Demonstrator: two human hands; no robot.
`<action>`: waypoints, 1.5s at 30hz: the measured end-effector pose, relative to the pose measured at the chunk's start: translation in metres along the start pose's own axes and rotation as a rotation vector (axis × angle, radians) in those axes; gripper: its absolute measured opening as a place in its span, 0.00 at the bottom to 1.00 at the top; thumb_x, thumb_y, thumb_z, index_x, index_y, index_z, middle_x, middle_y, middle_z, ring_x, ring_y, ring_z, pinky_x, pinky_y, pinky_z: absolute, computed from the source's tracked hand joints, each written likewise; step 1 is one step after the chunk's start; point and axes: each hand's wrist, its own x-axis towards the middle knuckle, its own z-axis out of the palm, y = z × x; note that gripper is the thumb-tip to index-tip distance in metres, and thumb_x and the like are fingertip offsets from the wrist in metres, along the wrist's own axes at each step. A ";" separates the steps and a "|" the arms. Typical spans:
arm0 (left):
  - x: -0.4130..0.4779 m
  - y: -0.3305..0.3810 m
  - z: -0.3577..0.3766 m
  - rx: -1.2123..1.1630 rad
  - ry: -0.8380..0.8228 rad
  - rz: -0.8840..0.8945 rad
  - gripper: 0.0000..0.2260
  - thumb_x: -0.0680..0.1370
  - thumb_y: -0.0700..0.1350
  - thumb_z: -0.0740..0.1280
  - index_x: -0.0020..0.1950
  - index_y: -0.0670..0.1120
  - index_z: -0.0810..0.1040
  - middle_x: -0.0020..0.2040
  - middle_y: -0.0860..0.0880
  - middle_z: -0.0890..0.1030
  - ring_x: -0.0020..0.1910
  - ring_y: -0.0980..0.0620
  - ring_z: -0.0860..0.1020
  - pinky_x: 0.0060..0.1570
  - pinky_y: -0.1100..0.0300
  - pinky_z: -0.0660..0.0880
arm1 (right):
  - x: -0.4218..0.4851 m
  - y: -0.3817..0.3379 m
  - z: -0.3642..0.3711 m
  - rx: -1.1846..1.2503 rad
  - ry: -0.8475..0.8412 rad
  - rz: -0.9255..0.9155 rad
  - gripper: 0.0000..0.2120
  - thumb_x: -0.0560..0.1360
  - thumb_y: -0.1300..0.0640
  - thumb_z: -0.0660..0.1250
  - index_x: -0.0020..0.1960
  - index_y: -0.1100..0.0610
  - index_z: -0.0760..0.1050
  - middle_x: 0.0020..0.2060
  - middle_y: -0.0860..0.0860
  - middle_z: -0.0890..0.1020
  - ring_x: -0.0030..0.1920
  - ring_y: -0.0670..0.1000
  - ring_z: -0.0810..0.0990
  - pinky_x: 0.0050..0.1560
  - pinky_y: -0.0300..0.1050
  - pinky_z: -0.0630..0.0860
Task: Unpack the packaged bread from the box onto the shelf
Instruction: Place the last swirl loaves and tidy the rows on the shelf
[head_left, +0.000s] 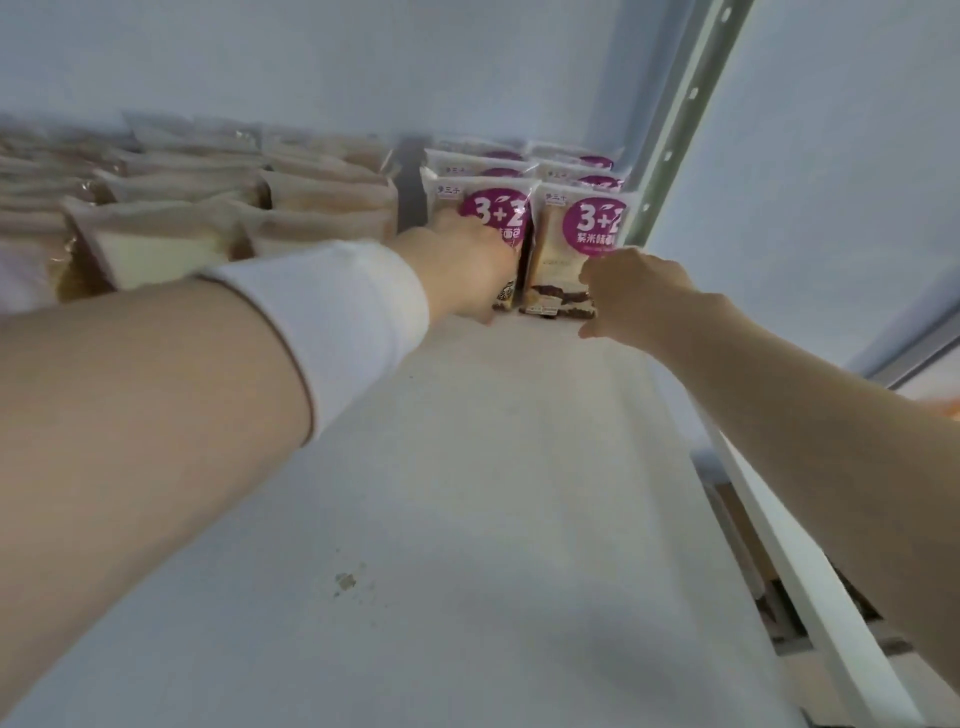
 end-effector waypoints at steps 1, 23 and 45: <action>0.002 0.001 0.003 -0.001 0.016 -0.002 0.16 0.74 0.53 0.67 0.55 0.43 0.75 0.47 0.44 0.75 0.50 0.43 0.74 0.44 0.53 0.66 | 0.003 0.000 0.002 0.007 -0.009 -0.002 0.23 0.73 0.51 0.69 0.64 0.61 0.70 0.57 0.55 0.77 0.58 0.57 0.75 0.51 0.48 0.71; 0.080 -0.080 0.023 -0.234 0.247 -0.006 0.47 0.62 0.62 0.74 0.72 0.46 0.56 0.69 0.42 0.65 0.68 0.41 0.63 0.64 0.44 0.62 | 0.072 -0.090 0.053 0.982 0.386 0.251 0.29 0.74 0.54 0.67 0.69 0.62 0.60 0.62 0.58 0.75 0.63 0.59 0.70 0.60 0.49 0.66; 0.084 -0.109 0.020 -0.199 0.180 0.053 0.52 0.55 0.62 0.76 0.72 0.51 0.55 0.68 0.42 0.66 0.67 0.42 0.64 0.62 0.44 0.66 | 0.094 -0.095 0.047 1.091 0.275 0.207 0.34 0.66 0.47 0.75 0.65 0.57 0.64 0.58 0.54 0.77 0.60 0.55 0.74 0.59 0.50 0.74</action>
